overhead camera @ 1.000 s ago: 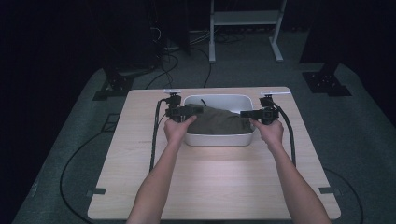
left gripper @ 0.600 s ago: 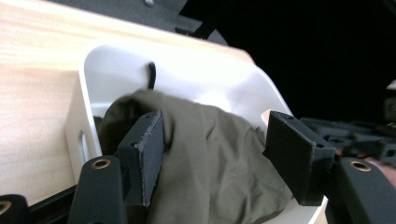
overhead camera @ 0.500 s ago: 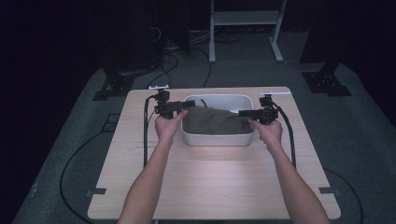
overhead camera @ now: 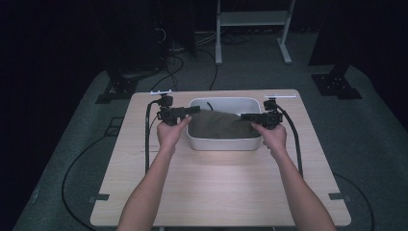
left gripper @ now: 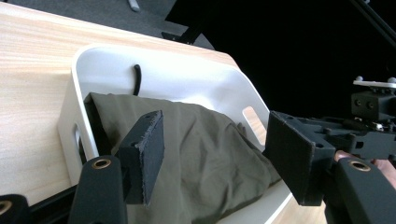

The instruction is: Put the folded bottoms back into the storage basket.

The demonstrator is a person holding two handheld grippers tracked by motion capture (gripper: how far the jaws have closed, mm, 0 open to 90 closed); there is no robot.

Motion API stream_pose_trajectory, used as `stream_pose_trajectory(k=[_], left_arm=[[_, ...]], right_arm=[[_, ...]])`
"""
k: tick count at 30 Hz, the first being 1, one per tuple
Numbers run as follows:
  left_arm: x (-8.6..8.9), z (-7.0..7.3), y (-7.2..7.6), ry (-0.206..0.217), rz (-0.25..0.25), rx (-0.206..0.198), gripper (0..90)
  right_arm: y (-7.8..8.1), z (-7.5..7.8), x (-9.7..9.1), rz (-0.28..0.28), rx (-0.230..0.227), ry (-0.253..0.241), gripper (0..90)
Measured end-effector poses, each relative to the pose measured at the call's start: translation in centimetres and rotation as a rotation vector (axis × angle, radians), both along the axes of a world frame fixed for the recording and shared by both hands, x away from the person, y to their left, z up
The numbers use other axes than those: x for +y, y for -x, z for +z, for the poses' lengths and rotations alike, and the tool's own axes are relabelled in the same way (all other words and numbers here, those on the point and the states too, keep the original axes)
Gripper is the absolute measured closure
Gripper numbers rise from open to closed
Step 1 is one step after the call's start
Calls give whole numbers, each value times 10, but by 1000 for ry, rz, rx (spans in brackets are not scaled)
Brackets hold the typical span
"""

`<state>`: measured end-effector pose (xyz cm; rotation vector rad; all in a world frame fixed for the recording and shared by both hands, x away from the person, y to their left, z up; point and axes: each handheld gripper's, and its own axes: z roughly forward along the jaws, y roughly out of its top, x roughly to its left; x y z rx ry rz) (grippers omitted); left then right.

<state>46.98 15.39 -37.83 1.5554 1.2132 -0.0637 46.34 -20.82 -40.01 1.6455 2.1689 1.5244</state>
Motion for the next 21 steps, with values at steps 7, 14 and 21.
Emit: stream_pose_trajectory(k=[7,14,21], left_arm=[[3,0,6,15,-8,2,360],[8,4,19,39,-44,-21,359],[16,0,29,63,-53,-23,357]], right_arm=[[5,2,3,21,-8,-30,650],[9,-3,7,35,-4,-44,651],[16,-8,3,43,-3,-56,654]])
